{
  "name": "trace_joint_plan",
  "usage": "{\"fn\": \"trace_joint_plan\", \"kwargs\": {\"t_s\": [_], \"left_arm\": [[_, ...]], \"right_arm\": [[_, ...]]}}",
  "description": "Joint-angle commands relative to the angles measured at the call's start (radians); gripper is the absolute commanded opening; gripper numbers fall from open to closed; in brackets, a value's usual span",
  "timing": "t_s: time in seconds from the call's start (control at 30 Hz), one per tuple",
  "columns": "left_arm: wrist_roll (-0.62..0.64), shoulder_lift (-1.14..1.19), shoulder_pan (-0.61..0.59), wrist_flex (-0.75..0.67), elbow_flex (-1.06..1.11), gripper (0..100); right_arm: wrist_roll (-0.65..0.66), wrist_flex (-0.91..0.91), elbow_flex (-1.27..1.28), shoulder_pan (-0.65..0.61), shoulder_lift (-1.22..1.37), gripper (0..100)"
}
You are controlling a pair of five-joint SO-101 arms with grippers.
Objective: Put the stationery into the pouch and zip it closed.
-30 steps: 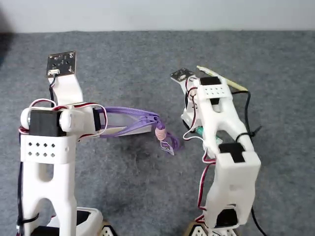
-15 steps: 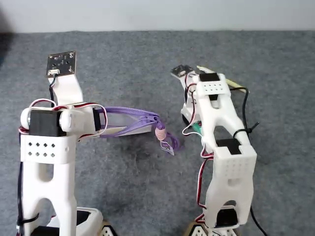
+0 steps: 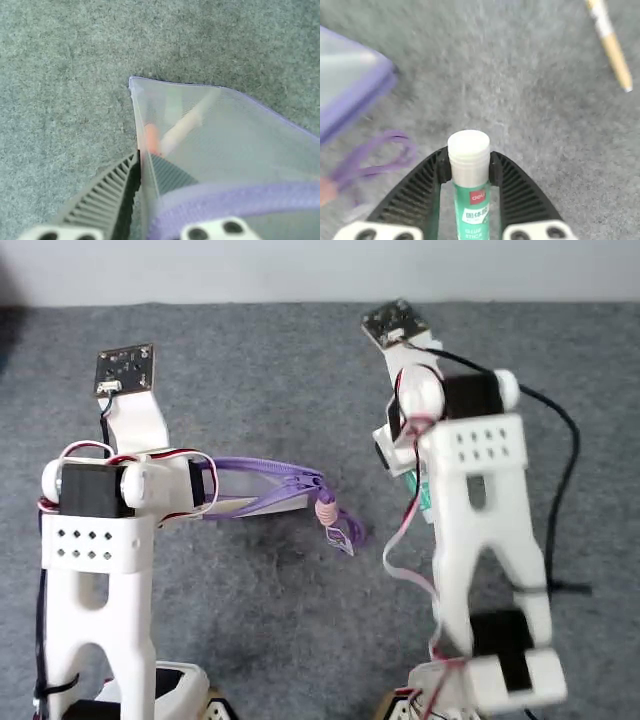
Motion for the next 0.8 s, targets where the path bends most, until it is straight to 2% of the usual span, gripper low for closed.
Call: {"fn": "trace_joint_plan", "kwargs": {"t_s": [0.0,0.27,0.57,0.77], "left_arm": [[0.008,0.003,0.0,0.011,-0.022,1],[0.008,0.006,0.0,0.011,-0.022,1],[0.008,0.002,0.0,0.014,-0.022,1],[0.008,0.005,-0.002,0.014,-0.022,1]], "right_arm": [[-0.123,0.033,-0.037,-0.097,-0.211,0.8],[-0.316,-0.076,-0.037,-0.351,-0.479,0.8],[-0.394,-0.401,-0.037,-0.489,-0.599,0.8],[-0.427,-0.394,-0.015,-0.512,-0.615,0.8]]}}
